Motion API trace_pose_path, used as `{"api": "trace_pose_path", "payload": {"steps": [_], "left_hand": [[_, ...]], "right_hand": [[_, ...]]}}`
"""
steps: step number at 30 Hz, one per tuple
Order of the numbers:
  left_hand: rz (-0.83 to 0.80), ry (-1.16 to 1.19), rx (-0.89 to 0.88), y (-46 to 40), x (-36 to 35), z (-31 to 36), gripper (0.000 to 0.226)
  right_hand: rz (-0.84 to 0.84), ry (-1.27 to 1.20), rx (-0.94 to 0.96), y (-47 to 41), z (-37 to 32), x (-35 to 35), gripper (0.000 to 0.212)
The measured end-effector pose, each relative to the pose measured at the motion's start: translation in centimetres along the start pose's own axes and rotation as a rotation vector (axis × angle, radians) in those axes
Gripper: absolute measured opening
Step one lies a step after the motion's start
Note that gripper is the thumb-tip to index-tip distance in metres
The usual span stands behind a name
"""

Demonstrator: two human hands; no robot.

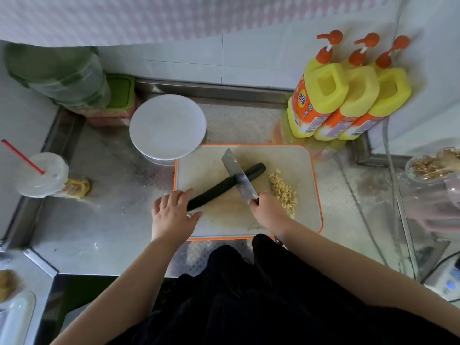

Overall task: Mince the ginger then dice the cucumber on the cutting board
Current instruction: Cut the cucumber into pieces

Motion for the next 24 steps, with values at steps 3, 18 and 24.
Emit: {"api": "trace_pose_path", "payload": {"steps": [3,18,24], "left_hand": [[0.032,0.105,0.115,1.4,-0.1,-2.4,0.050],[0.022,0.518,0.243,2.3,-0.1,-1.5,0.047],[0.027,0.538,0.256,2.4,-0.2,-1.6,0.045]], "right_hand": [[0.048,0.012,0.053,0.8,-0.6,0.7,0.034],[-0.032,0.346,0.219,3.7,-4.9,-3.1,0.027],[-0.040,0.396,0.224,4.1,-5.1,-3.6,0.030]]}}
Point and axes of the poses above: each hand's wrist, its own y-axis away from the middle knuckle, its own x-axis out of the back of the hand, z = x × y, the point moved 3 cm from there along -y, towards the middle knuckle, and after that the axes turned 5 degrees about -y, right-handed, at the moved point
